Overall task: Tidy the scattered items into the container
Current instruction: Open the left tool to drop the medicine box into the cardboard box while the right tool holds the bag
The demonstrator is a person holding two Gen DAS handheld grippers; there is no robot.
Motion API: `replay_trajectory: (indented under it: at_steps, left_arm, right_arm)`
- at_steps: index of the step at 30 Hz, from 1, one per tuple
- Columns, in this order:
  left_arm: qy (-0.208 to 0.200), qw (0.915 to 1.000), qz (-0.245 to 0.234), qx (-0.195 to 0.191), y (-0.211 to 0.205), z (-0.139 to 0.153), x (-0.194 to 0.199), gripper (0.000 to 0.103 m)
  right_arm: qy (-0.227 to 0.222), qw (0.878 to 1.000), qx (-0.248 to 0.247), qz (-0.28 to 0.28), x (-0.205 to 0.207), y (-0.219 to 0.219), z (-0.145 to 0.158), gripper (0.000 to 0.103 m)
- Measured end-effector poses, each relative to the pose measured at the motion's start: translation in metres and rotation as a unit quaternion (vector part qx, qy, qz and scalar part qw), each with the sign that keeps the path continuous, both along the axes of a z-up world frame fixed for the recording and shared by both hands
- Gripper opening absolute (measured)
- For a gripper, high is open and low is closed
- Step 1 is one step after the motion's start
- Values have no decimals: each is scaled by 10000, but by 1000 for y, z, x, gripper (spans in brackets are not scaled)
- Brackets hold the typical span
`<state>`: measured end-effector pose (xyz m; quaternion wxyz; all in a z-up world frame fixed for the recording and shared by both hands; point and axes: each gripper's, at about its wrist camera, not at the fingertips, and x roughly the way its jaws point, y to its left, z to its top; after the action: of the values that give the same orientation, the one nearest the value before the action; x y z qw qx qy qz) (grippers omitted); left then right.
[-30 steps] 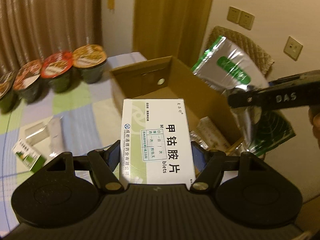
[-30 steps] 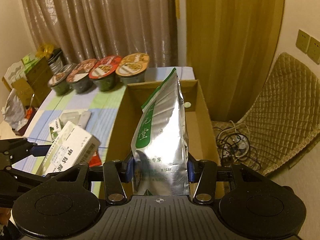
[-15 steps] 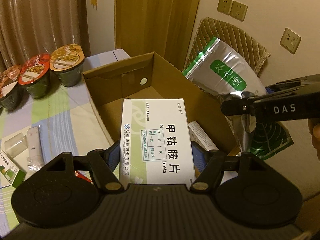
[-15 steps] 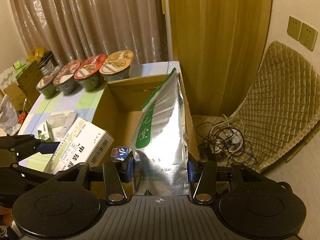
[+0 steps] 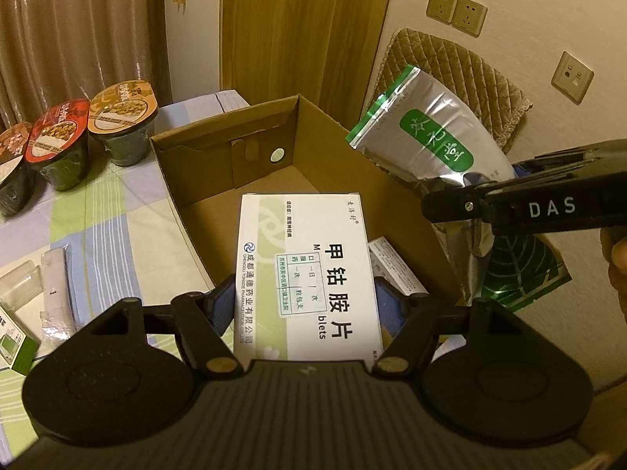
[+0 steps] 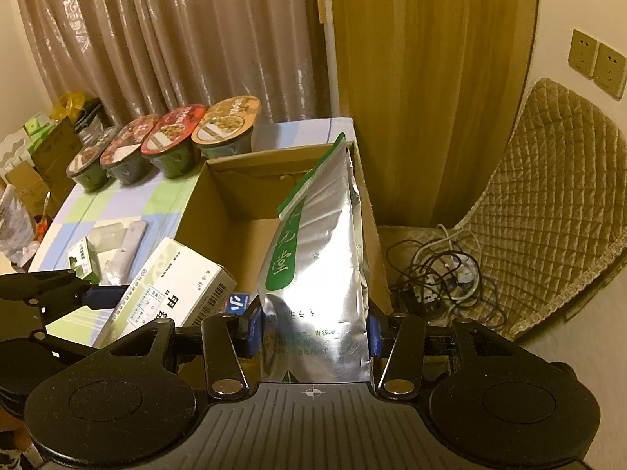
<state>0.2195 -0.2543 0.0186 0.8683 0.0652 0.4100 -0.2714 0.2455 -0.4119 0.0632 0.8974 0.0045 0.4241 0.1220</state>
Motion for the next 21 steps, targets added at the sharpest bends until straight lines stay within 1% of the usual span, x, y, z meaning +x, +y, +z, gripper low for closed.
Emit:
replay_trajectory:
  at_steps: [15, 19, 21]
  left_arm:
    - [-27, 10000, 38, -79, 1, -1, 7, 67]
    - [-82, 9998, 168, -29, 2, 0, 8, 70]
    - [-117, 9998, 163, 8, 3, 0, 8, 71]
  right_arm:
    - [-27, 10000, -12, 7, 6, 4, -1, 51]
    - [-26, 10000, -17, -2, 7, 4, -2, 51]
    - [-24, 10000, -18, -4, 7, 3, -3, 51]
